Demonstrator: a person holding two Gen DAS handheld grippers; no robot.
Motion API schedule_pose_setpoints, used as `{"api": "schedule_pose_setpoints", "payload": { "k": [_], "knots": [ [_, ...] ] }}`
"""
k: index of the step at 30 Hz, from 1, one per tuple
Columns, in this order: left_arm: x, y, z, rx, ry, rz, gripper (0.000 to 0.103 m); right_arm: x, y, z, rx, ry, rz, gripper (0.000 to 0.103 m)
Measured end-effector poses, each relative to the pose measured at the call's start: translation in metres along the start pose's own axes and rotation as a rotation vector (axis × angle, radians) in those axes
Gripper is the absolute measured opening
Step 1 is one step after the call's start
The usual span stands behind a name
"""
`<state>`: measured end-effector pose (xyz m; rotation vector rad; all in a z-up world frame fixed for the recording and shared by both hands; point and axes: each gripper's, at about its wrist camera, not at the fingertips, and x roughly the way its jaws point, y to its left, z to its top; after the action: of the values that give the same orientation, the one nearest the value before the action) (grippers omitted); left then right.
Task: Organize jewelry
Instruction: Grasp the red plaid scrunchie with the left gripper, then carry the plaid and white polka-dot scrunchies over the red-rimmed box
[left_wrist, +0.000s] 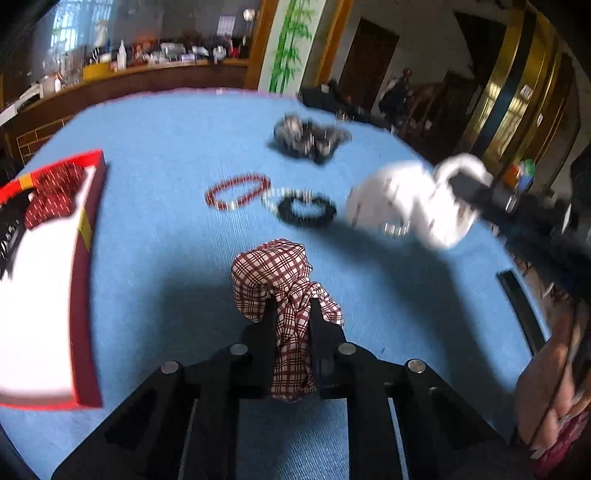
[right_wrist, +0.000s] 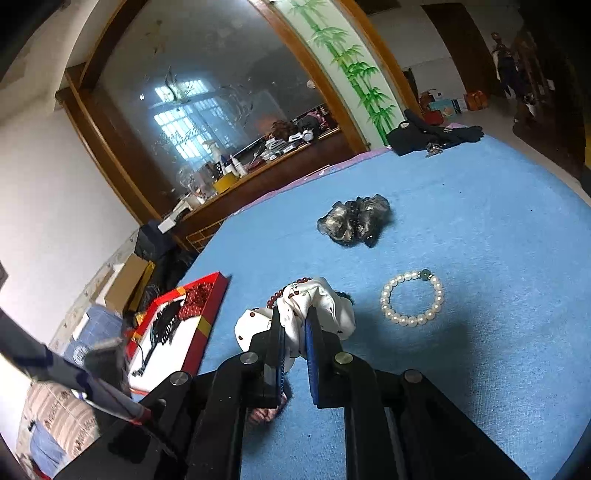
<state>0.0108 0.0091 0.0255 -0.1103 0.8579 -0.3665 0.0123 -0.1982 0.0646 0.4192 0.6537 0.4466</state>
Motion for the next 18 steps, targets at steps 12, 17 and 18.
{"api": "schedule_pose_setpoints", "payload": {
  "k": [12,17,18],
  "knots": [
    [-0.030,0.007,0.009,0.029,-0.226,0.196,0.014,0.008,0.027,-0.012,-0.142,0.017,-0.022,0.011],
    [-0.033,0.009,0.010,0.040,-0.248,0.230,0.014,0.008,0.034,-0.014,-0.177,0.006,-0.035,0.011],
    [-0.033,0.009,0.009,0.042,-0.252,0.238,0.014,0.009,0.034,-0.014,-0.183,0.007,-0.035,0.011]
  ]
}}
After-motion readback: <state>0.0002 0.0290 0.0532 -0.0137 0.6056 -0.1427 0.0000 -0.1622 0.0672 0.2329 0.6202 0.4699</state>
